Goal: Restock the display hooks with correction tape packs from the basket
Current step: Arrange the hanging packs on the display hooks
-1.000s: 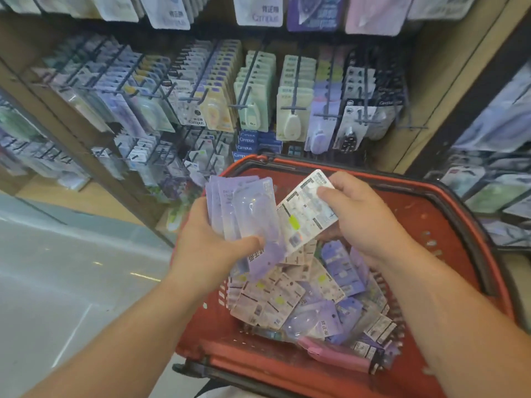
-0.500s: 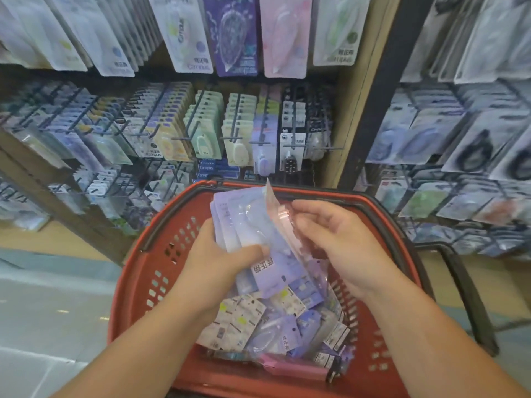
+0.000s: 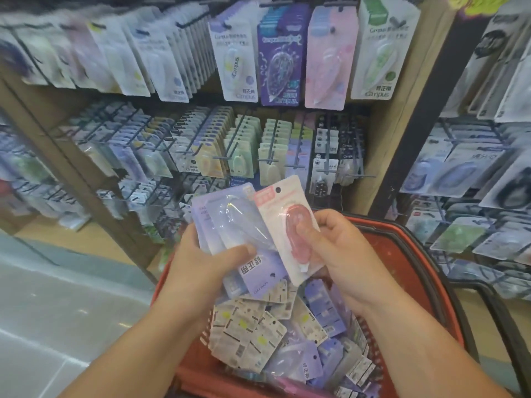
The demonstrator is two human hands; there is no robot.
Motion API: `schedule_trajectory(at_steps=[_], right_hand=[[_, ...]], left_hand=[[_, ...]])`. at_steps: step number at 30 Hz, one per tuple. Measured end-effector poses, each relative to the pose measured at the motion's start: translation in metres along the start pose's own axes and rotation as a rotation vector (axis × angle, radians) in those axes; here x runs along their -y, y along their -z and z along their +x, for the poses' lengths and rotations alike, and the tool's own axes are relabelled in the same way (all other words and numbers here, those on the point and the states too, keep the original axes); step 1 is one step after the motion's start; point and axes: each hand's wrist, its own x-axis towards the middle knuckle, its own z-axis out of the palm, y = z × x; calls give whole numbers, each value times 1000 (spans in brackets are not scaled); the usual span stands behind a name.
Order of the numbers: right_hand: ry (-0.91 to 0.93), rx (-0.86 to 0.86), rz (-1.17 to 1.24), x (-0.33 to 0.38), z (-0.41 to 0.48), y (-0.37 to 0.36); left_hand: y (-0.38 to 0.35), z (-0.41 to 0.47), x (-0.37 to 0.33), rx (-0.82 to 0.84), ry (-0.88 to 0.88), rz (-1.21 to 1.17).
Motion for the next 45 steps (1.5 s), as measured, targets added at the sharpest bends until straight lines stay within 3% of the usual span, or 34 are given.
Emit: schedule_trajectory(at_steps=[6,18,23,37,45], right_hand=[[51,2,-51,17,17,-65],[163,-114,-33,62,74,-275],[241,-142,-51,88,93,-330],[421,-231,-117,146,192,-354],[628,-74,-98,202,264,-363]], left_hand=[[66,25,-28,11,-80,-48],[270,96,-125,116,-237,-83],[317,125,-171,185,-325,-62],[344,220,-241,212,-506,-106],[345,286,-295,202,-636,-84]])
